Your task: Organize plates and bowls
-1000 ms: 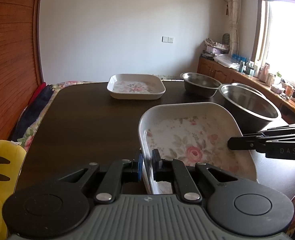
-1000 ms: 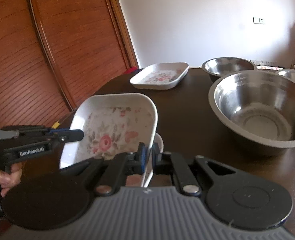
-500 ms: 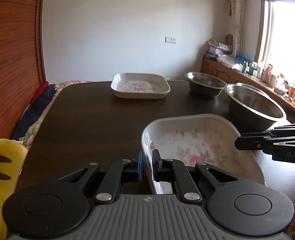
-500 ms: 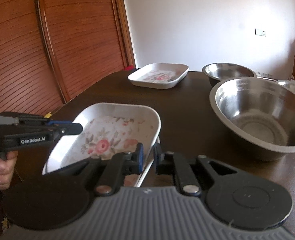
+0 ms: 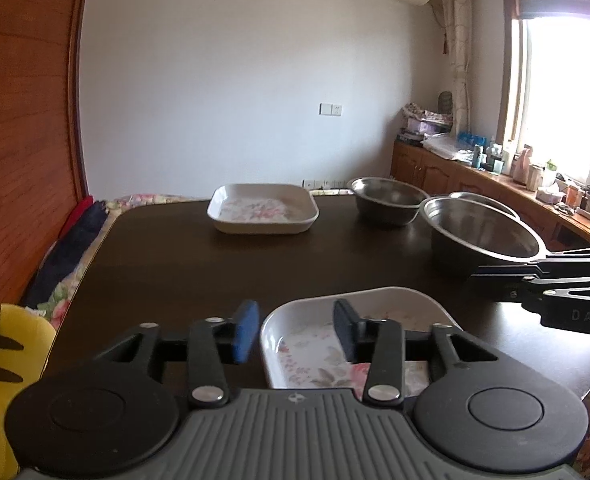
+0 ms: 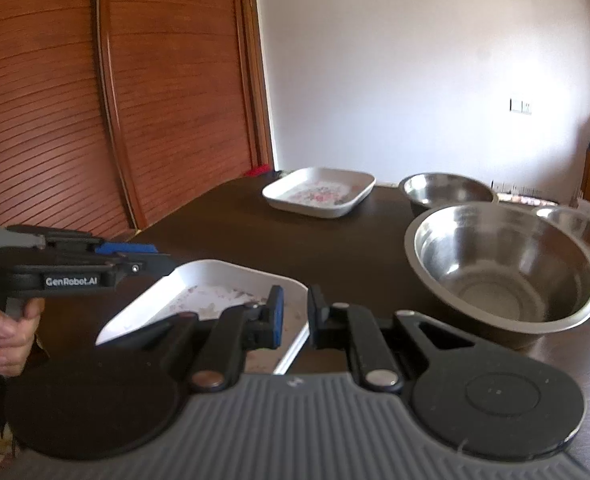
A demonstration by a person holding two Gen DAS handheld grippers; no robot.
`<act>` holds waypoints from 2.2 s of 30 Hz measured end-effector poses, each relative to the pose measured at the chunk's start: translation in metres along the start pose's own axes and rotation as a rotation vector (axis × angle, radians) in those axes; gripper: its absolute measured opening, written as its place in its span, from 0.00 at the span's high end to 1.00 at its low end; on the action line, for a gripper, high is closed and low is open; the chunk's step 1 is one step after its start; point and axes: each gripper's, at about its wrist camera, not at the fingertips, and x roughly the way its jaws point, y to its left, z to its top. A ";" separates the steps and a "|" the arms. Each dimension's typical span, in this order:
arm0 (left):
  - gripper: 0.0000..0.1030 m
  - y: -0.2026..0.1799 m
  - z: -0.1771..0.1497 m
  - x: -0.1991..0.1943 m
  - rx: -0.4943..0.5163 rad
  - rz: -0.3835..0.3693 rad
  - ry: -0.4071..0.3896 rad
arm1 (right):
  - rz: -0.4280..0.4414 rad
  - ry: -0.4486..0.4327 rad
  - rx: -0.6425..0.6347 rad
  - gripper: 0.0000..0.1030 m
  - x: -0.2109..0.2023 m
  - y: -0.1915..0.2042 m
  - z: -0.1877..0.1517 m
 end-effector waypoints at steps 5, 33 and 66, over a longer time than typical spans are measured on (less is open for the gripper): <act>0.07 -0.006 0.003 -0.006 0.011 -0.001 -0.031 | -0.009 -0.027 -0.011 0.85 -0.005 0.002 0.001; 0.00 -0.013 0.010 -0.009 0.050 0.047 -0.074 | -0.108 -0.160 -0.066 0.00 -0.024 -0.002 0.017; 0.00 0.080 0.105 0.105 0.028 0.094 -0.014 | -0.013 0.029 -0.021 0.00 0.096 -0.035 0.131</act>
